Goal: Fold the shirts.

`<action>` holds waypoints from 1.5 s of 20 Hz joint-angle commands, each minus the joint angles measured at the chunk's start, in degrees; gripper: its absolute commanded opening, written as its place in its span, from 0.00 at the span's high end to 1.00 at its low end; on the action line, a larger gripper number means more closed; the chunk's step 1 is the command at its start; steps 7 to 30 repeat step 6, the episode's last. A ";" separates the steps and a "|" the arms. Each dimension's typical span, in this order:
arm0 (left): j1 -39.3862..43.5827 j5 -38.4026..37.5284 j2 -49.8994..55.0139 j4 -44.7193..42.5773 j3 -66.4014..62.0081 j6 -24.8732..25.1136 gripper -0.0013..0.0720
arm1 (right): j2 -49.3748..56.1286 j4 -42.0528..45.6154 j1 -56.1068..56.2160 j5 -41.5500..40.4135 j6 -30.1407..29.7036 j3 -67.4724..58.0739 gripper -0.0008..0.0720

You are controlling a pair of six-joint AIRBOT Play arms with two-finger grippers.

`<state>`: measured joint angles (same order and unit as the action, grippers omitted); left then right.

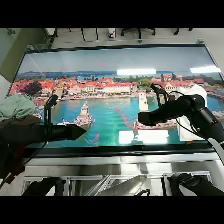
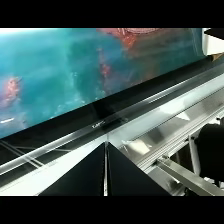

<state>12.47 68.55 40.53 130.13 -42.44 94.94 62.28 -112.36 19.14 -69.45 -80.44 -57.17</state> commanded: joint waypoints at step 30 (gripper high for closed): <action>0.33 -2.08 -6.47 0.02 4.81 -1.01 0.96 | -0.48 -0.85 0.83 0.48 0.04 1.11 0.96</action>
